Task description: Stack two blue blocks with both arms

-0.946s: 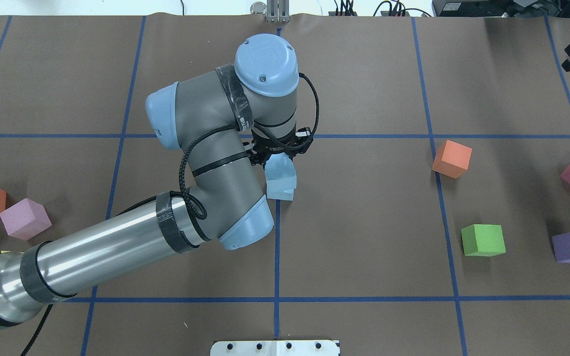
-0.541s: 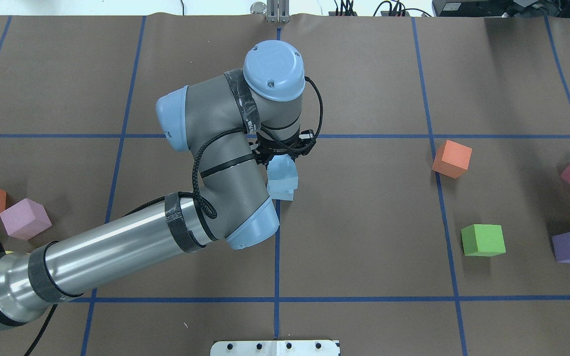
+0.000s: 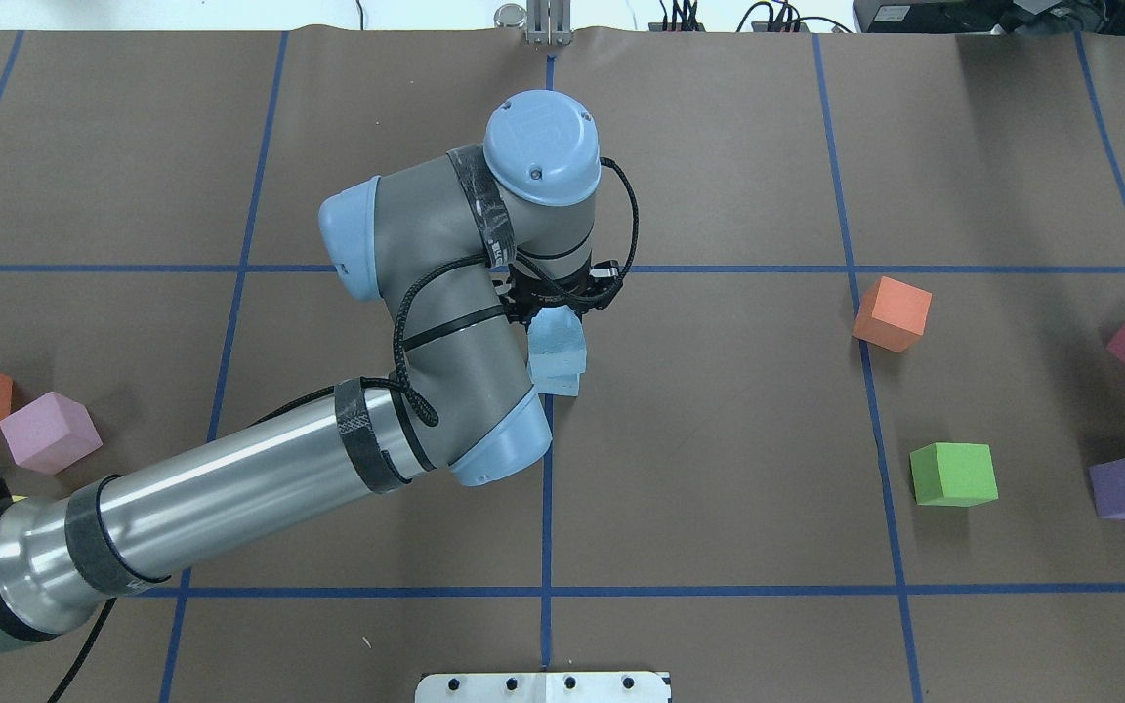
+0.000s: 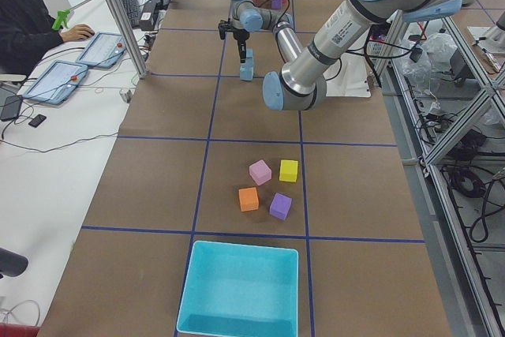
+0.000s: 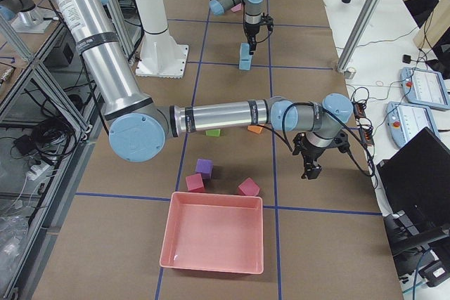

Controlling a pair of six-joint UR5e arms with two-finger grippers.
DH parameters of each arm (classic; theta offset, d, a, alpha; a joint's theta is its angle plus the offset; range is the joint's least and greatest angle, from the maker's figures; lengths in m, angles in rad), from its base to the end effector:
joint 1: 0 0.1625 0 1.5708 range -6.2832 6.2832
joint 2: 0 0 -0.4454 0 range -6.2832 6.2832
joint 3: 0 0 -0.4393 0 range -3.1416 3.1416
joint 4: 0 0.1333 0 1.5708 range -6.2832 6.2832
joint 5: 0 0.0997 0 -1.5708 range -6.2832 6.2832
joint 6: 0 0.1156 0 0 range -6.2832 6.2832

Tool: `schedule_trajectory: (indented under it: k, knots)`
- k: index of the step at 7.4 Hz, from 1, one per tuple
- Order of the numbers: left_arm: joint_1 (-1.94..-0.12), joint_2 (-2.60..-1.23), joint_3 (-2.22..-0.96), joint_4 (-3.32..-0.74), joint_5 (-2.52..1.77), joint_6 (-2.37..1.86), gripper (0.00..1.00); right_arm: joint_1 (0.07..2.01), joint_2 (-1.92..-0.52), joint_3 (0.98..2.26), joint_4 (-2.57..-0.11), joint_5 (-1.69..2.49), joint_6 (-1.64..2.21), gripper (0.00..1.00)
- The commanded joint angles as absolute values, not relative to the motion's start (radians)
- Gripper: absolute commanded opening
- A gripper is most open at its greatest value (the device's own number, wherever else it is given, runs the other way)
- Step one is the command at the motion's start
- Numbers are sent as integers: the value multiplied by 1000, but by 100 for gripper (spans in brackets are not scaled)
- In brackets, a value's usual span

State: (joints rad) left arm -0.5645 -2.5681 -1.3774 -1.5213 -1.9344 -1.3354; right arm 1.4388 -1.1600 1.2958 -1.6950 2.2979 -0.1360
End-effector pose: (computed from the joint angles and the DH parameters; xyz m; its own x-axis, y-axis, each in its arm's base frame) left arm 0.6482 -0.5196 0.0983 0.6673 -0.1645 -0.7264 0.1425 0.9855 -0.0923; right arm -0.0380 -0.7150 0.5966 0.7149 -0.2394 0.6570 0.2307 0.9677 0.1016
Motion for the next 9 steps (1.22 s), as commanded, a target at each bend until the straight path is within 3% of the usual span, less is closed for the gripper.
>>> schedule_trajectory:
  k: [1, 2, 3, 4, 6, 9]
  knots:
    - [-566, -2568, -1367, -1539, -1934, -1319, 58, 1439, -1161, 1290, -1686, 2298, -135, 100]
    - [-566, -2566, -1367, -1539, -1934, -1316, 65, 1439, -1160, 1284, -1684, 2298, -135, 100]
    - [-566, -2565, -1367, -1537, -1934, -1304, 87, 1439, -1158, 1284, -1684, 2298, -135, 100]
    - [-566, -2562, -1370, -1536, -1934, -1298, 97, 1439, -1158, 1281, -1684, 2298, -135, 100]
    - [-612, -2547, -1431, -1514, -1945, -1251, 97, 1443, -1160, 1279, -1684, 2298, -135, 100]
    - [-878, -2238, -1743, -1476, -2182, -926, 98, 1451, -1170, 1275, -1664, 2298, -133, 100]
